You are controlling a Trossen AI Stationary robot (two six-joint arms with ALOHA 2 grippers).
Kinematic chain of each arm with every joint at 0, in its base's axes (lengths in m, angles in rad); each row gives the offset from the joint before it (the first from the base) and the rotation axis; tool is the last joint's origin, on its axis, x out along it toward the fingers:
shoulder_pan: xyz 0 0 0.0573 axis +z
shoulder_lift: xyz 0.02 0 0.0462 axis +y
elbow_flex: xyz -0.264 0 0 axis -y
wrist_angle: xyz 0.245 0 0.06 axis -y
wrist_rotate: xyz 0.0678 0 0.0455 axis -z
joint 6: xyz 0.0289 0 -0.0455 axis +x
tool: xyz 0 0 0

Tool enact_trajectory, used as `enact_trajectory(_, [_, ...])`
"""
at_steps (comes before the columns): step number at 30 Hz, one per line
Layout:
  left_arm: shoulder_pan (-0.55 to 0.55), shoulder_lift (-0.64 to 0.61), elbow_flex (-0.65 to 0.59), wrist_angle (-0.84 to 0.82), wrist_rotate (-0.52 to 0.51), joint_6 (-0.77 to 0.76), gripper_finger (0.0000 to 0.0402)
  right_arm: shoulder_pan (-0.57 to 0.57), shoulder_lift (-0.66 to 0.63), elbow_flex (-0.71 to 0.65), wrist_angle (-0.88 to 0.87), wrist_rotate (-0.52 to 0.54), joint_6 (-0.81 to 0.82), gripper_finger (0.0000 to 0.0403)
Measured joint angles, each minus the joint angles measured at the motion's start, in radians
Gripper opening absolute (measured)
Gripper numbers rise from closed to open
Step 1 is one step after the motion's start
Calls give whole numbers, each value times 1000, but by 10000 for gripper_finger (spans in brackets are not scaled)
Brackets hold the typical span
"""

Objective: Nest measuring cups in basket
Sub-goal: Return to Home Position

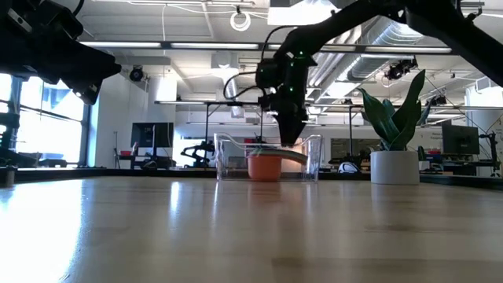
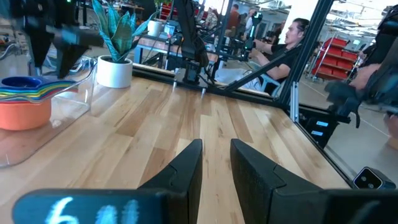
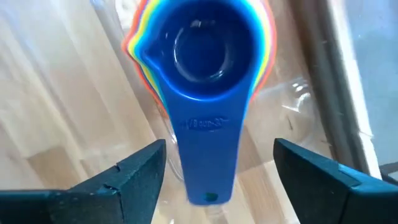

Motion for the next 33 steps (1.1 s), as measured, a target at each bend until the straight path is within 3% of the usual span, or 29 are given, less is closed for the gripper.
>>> enact_trajectory(5, [0, 0, 0, 0, 0, 0, 74, 0, -96, 5, 38, -64, 116, 287])
enact_trajectory(9, [0, 0, 0, 0, 0, 0, 74, 20, -212, -70, 151, -115, 192, 288])
enact_trajectory(14, [0, 0, 0, 0, 0, 0, 74, 85, -473, -435, 526, -183, 271, 288])
enact_trajectory(21, [0, 0, 0, 0, 0, 0, 74, 182, -907, -946, 934, -46, 290, 288])
enact_trajectory(28, [0, 0, 0, 0, 0, 0, 74, 272, -1322, -1363, 1168, -26, 345, 288])
enact_trajectory(33, [0, 0, 0, 0, 0, 0, 74, 329, -1564, -1541, 1191, -21, 356, 288])
